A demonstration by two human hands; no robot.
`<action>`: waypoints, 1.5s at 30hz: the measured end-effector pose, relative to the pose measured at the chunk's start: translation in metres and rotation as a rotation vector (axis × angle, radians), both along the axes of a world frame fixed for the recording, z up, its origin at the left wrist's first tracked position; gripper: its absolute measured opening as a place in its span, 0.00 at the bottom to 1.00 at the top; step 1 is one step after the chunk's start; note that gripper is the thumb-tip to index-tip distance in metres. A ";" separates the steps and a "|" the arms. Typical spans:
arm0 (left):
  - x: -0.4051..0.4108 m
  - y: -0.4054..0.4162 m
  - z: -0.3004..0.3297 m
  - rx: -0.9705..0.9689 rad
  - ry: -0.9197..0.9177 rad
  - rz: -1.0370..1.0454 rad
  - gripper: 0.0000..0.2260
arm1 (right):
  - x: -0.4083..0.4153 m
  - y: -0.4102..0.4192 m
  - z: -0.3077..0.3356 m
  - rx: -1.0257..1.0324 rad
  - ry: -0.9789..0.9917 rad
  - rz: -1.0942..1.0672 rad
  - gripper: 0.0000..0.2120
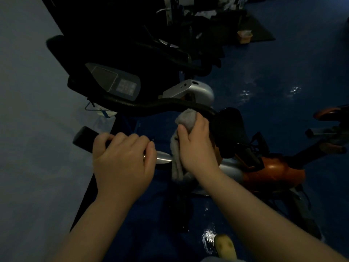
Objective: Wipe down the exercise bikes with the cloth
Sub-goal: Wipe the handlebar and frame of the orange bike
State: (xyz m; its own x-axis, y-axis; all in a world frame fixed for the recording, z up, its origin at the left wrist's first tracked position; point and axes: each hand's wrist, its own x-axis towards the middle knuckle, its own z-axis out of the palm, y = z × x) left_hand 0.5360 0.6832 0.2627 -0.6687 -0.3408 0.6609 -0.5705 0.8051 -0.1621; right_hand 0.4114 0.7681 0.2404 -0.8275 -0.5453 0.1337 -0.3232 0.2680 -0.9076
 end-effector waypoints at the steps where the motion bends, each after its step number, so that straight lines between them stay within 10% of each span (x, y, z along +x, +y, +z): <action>1: 0.001 0.000 0.000 -0.004 0.000 -0.007 0.17 | 0.010 0.008 -0.005 -0.025 0.032 0.039 0.23; 10: 0.013 -0.005 0.004 0.134 0.100 -0.263 0.08 | -0.006 0.045 -0.019 0.110 0.561 0.487 0.21; 20: 0.048 -0.014 0.011 0.617 0.595 -0.164 0.17 | 0.025 0.010 -0.003 0.164 0.764 0.482 0.29; 32: 0.055 0.000 0.010 1.037 0.720 -0.307 0.23 | 0.059 -0.029 0.026 0.313 0.812 0.437 0.25; 39: 0.053 0.005 0.014 1.179 0.792 -0.323 0.23 | 0.078 -0.064 0.062 0.059 0.398 0.572 0.14; 45: 0.054 0.006 0.013 1.143 0.808 -0.326 0.23 | 0.054 -0.047 0.047 -0.005 0.764 0.761 0.25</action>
State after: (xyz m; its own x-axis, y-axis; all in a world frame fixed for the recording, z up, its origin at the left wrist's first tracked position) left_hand 0.5900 0.6895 0.2760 -0.3997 -0.8414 0.3638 0.0395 0.3807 0.9238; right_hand 0.4658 0.7213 0.2875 0.0319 -0.8794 0.4751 -0.8848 -0.2459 -0.3958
